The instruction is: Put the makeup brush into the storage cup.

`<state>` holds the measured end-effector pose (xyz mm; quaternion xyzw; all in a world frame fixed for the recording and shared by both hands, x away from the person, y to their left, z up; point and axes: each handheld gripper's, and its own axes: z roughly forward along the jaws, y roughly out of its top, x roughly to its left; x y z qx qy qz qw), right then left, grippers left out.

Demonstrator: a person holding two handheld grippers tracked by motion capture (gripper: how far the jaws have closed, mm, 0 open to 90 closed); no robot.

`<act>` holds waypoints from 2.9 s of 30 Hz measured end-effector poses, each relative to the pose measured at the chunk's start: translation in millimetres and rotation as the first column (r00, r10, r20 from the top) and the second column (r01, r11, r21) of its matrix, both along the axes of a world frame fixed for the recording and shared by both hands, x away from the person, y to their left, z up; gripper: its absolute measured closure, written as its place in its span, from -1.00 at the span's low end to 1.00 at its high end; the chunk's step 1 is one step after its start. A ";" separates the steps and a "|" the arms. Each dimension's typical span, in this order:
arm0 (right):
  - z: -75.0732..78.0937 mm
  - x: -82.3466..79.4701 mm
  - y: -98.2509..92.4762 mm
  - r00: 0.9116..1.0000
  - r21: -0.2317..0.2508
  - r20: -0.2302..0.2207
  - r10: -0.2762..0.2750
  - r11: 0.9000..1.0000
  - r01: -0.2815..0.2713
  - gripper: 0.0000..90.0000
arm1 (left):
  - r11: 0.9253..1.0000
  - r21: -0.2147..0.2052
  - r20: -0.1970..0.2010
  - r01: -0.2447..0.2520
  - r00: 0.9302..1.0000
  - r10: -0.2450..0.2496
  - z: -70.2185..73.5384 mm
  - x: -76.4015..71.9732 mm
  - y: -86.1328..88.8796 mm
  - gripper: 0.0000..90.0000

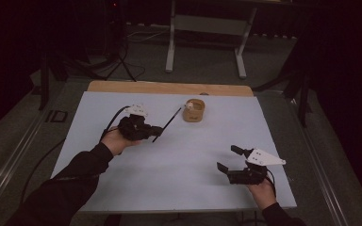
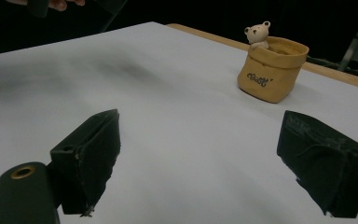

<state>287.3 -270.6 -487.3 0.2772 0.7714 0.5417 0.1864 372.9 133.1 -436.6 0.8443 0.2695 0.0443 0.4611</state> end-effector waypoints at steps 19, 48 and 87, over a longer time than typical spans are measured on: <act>-0.7 2.2 -1.0 1.000 -0.007 -0.014 -0.009 1.000 0.009 -0.71 | 0.973 -0.228 0.040 -0.036 0.998 0.046 -19.4 -32.9 -7.0 0.91; 0.4 0.6 -0.8 1.000 -0.003 -0.010 -0.015 1.000 0.015 -0.69 | 0.962 -0.260 0.079 -0.082 0.991 0.105 -54.9 -50.0 -12.5 0.90; 59.2 -5.0 11.1 0.978 -0.016 -0.137 -0.154 0.988 0.154 -0.77 | 0.967 -0.219 0.060 -0.127 0.988 0.143 -61.1 -51.0 -24.4 0.90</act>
